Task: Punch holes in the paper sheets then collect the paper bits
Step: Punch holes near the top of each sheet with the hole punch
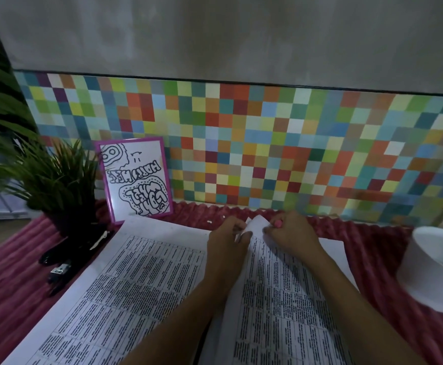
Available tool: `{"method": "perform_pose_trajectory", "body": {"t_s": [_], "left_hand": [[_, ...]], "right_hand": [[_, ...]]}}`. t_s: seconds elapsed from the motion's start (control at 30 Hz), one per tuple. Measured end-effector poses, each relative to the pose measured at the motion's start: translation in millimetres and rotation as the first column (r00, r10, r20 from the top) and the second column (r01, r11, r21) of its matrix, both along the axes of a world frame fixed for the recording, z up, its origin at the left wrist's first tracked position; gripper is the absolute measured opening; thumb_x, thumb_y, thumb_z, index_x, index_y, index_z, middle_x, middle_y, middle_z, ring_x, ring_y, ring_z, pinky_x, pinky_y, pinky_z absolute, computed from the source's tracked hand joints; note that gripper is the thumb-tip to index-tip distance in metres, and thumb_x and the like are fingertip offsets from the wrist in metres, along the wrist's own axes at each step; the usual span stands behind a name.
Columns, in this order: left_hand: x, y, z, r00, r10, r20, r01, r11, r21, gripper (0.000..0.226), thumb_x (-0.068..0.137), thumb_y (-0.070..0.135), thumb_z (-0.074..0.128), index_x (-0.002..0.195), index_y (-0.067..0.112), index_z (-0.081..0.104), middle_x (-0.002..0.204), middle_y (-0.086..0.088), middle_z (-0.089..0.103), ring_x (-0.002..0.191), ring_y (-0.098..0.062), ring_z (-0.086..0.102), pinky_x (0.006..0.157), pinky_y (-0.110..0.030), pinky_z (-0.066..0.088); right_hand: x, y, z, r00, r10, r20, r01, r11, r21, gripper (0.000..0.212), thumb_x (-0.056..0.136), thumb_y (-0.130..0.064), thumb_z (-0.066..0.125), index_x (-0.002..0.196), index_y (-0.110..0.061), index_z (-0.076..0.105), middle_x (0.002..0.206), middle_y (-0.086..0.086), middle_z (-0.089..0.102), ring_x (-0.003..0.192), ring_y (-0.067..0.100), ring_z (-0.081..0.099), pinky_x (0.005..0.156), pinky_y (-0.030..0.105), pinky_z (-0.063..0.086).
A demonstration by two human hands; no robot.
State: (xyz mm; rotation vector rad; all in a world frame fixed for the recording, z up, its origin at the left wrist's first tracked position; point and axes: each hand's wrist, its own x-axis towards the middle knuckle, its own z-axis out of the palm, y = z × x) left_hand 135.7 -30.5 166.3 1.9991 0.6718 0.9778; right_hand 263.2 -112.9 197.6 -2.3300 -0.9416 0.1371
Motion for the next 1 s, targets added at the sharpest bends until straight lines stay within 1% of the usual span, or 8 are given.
{"method": "perform_pose_trajectory", "body": {"t_s": [0.2,0.33,0.47,0.67,0.77,0.83,0.93,1.0], "left_hand": [[3.9,2.7,0.6,1.0,-0.024,-0.007,0.024,0.999,-0.043,0.013,0.085,0.011,0.068,0.095,0.015,0.061,0.086,0.006,0.064,0.078,-0.007,0.06,0.069,-0.016,0.049],[5.0,5.9,-3.3,1.0,-0.015,0.007,0.015,0.999,0.043,0.01,0.09,0.007,0.059,0.091,0.006,0.068,0.079,-0.006,0.068,0.07,-0.014,0.059,0.064,-0.019,0.046],[2.2,11.1,-1.7,1.0,-0.003,0.02,0.003,1.0,-0.021,0.023,0.092,0.001,0.05,0.101,0.003,0.071,0.092,-0.01,0.073,0.077,-0.011,0.06,0.064,-0.002,0.038],[-0.4,14.6,5.2,0.989,-0.003,-0.151,-0.003,0.999,-0.036,0.027,0.086,-0.004,0.049,0.094,0.004,0.074,0.095,-0.009,0.073,0.077,-0.007,0.055,0.068,-0.013,0.037],[2.6,17.2,3.3,0.979,-0.023,-0.203,0.006,0.996,-0.087,0.023,0.086,-0.006,0.049,0.085,-0.002,0.072,0.085,-0.014,0.068,0.074,-0.016,0.059,0.071,-0.025,0.049],[5.2,14.5,4.6,0.975,-0.037,-0.218,0.01,0.993,-0.121,0.016,0.09,0.001,0.048,0.083,-0.004,0.062,0.088,-0.019,0.062,0.08,-0.025,0.062,0.067,-0.021,0.043],[3.5,8.2,10.3,0.982,-0.043,-0.186,0.016,0.989,-0.144,0.021,0.094,0.02,0.051,0.08,0.006,0.043,0.074,-0.001,0.044,0.064,-0.014,0.048,0.057,-0.017,0.032],[4.2,6.4,8.4,0.989,-0.028,-0.142,0.012,0.994,-0.113,0.024,0.091,0.023,0.059,0.075,0.006,0.054,0.077,0.005,0.042,0.065,-0.007,0.045,0.063,-0.018,0.035]], "right_hand": [[-3.7,6.8,1.9,0.997,-0.043,-0.058,0.039,0.998,-0.058,0.043,0.081,-0.017,0.064,0.047,-0.017,0.038,0.05,0.002,0.044,0.051,0.021,0.047,0.051,0.024,0.036],[-2.2,8.5,4.5,0.996,-0.053,-0.078,0.047,0.996,-0.073,0.027,0.08,-0.012,0.063,0.056,-0.002,0.056,0.059,0.014,0.052,0.056,0.02,0.047,0.056,0.025,0.036],[-4.9,8.0,2.1,0.999,-0.042,-0.028,0.038,0.992,-0.124,0.036,0.079,-0.011,0.062,0.051,-0.012,0.04,0.049,0.004,0.045,0.049,0.018,0.042,0.048,0.025,0.029],[-4.7,8.5,2.0,0.996,-0.086,-0.039,0.081,0.99,-0.115,0.044,0.08,-0.013,0.065,0.047,-0.016,0.037,0.045,0.0,0.044,0.048,0.016,0.043,0.053,0.027,0.033],[-4.1,7.4,6.0,0.992,-0.089,-0.087,0.077,0.988,-0.133,0.035,0.078,-0.013,0.071,0.052,-0.012,0.048,0.055,0.006,0.054,0.058,0.019,0.051,0.062,0.029,0.04],[-4.7,7.2,6.2,0.989,-0.104,-0.107,0.091,0.988,-0.124,0.028,0.077,-0.014,0.074,0.056,-0.012,0.055,0.064,0.009,0.06,0.066,0.023,0.056,0.067,0.031,0.044],[-7.2,7.2,4.5,0.988,-0.107,-0.114,0.097,0.991,-0.091,0.035,0.075,-0.013,0.075,0.05,-0.017,0.05,0.056,0.004,0.056,0.063,0.022,0.054,0.066,0.033,0.043],[-8.7,6.7,4.3,0.99,-0.103,-0.1,0.094,0.991,-0.091,0.042,0.076,-0.014,0.074,0.048,-0.022,0.043,0.05,-0.002,0.047,0.06,0.02,0.047,0.065,0.031,0.04]]}}
